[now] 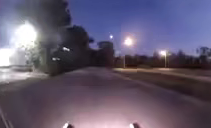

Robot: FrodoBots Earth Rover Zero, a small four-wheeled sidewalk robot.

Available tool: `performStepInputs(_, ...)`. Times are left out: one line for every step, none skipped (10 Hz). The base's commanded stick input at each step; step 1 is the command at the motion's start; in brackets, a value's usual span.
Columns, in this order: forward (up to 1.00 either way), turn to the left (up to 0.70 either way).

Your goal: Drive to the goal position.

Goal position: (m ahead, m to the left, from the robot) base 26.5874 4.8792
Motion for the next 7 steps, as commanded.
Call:
performStepInputs(1.0,0.0)
performStepInputs(1.0,0.0)
performStepInputs(1.0,0.0)
performStepInputs(1.0,0.0)
performStepInputs(1.0,0.0)
performStepInputs(1.0,0.0)
performStepInputs(1.0,0.0)
